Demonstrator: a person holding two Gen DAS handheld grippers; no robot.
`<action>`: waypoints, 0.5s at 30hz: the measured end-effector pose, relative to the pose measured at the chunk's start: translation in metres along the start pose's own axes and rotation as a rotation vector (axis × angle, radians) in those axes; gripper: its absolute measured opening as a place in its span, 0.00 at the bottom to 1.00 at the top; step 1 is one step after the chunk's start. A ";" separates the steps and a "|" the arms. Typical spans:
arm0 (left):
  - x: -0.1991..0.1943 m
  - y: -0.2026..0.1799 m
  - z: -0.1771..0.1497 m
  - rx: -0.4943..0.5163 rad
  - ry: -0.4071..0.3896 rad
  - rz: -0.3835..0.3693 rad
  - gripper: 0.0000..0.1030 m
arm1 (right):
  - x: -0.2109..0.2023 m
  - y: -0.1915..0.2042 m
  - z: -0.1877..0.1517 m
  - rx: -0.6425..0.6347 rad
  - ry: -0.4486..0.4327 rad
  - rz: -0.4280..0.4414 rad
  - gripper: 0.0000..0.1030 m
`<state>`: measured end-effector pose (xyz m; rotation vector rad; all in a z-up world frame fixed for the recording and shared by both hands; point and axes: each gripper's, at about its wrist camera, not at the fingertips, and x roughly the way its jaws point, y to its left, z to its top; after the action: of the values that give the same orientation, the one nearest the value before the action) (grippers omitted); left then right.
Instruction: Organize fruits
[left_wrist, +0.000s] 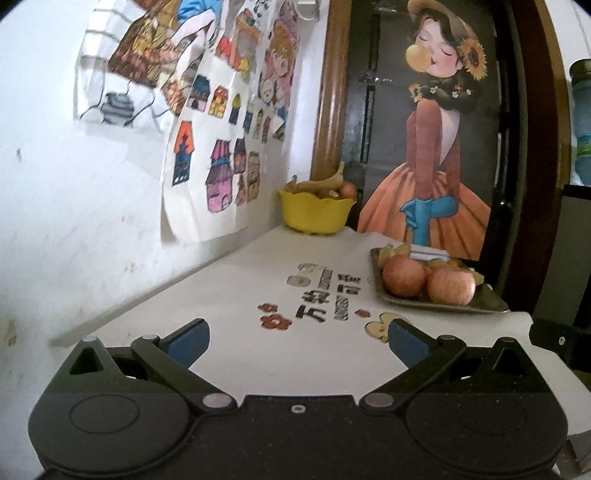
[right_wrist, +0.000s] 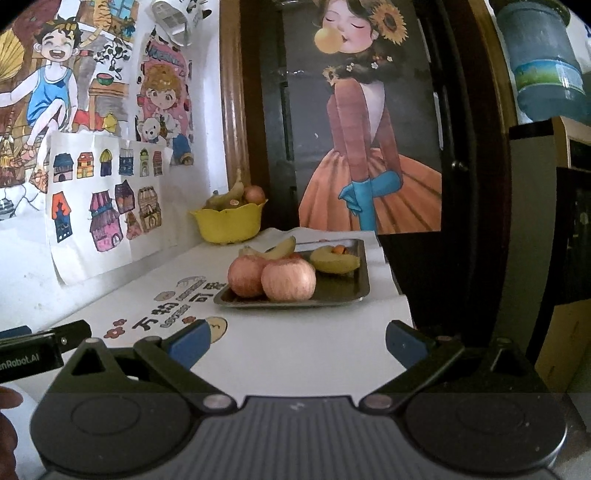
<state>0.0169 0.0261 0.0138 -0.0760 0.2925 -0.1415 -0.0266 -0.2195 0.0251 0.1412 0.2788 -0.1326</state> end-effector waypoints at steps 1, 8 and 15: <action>0.001 0.001 -0.001 -0.001 0.004 0.003 0.99 | 0.000 0.000 -0.002 0.001 0.006 0.001 1.00; 0.001 0.002 -0.005 0.001 0.007 0.010 0.99 | 0.002 0.001 -0.009 0.007 0.020 0.008 1.00; 0.000 0.002 -0.006 0.007 0.010 0.010 0.99 | 0.002 0.001 -0.013 0.020 0.027 0.019 1.00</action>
<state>0.0155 0.0280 0.0074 -0.0664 0.3027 -0.1329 -0.0283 -0.2168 0.0119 0.1651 0.3032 -0.1151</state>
